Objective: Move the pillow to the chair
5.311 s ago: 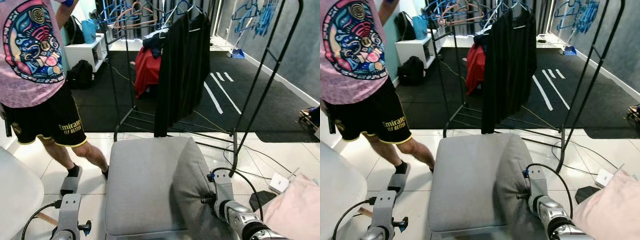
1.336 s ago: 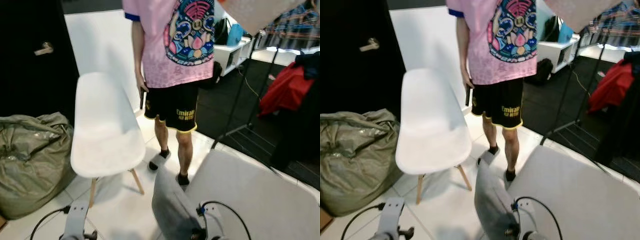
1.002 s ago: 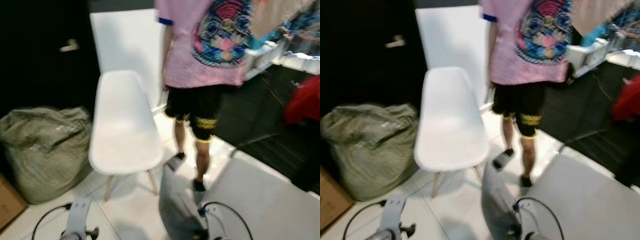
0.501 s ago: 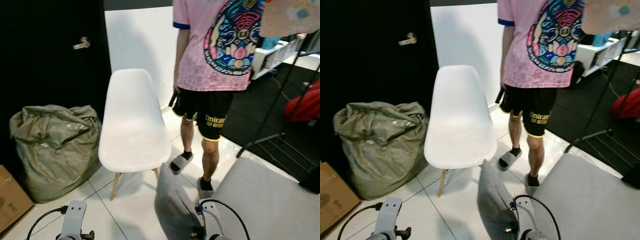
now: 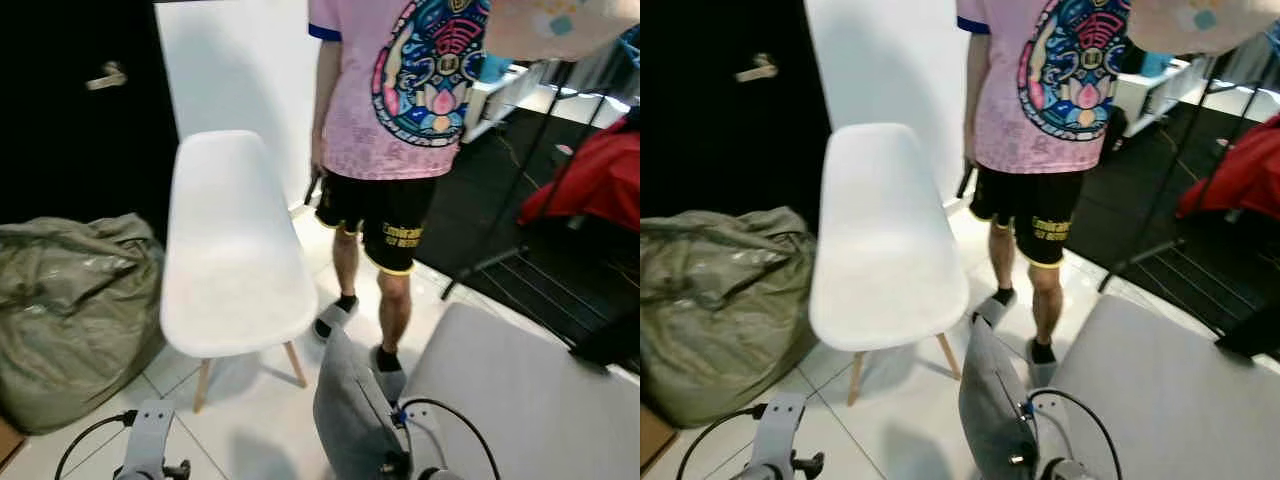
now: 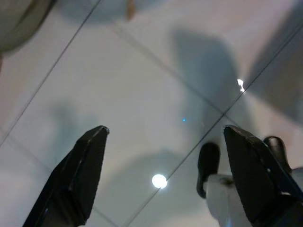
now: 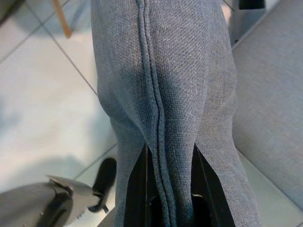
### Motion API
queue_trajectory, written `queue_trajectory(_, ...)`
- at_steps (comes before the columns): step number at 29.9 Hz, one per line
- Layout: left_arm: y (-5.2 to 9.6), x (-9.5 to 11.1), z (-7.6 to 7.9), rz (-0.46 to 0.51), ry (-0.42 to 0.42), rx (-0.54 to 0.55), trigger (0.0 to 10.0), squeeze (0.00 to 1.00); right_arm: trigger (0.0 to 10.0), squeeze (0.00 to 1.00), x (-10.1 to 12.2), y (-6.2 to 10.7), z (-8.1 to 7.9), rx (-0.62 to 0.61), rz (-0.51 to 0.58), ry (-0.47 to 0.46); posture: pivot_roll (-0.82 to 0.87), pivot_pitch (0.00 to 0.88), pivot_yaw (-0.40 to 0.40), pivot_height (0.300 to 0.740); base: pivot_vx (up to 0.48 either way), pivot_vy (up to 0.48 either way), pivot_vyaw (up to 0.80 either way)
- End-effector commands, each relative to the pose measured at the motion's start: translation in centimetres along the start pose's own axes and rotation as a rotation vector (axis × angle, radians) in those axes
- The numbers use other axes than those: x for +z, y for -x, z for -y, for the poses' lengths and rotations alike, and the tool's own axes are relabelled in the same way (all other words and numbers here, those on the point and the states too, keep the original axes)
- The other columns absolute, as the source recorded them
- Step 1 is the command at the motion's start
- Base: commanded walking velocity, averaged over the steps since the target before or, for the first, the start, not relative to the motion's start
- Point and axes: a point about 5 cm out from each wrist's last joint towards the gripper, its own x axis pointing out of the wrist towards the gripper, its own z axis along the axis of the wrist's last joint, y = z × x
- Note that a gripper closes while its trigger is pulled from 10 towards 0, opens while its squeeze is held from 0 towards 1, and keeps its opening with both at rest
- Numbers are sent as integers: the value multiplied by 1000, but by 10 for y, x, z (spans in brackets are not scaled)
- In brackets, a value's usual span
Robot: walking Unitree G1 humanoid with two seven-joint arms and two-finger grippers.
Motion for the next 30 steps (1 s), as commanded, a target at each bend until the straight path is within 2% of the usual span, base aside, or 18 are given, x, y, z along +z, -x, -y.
queue_trajectory(1, 0, -1, 1, 0, 2, -7, 10000, 0, 10000, 0, 7, 0, 2, -8, 40, 17, -99, 41, -48, 740, 334, 0, 0)
queue_trajectory(16, 0, -2, 1, 0, 2, -8, 10000, 0, 10000, 0, 7, 0, 1, 10, 46, 28, -98, 41, -48, 740, 349, 0, 0)
queue_trajectory(20, 0, -1, 1, 2, 2, -8, 10000, 0, 10000, 0, 7, 0, 0, 17, 53, 13, -97, 39, -50, 740, 351, 0, 756)
queue_trajectory(30, 0, -2, 1, 1, 1, -9, 10000, 0, 10000, 0, 9, 1, 6, -34, 68, -30, -98, 31, -51, 740, 351, 0, 0)
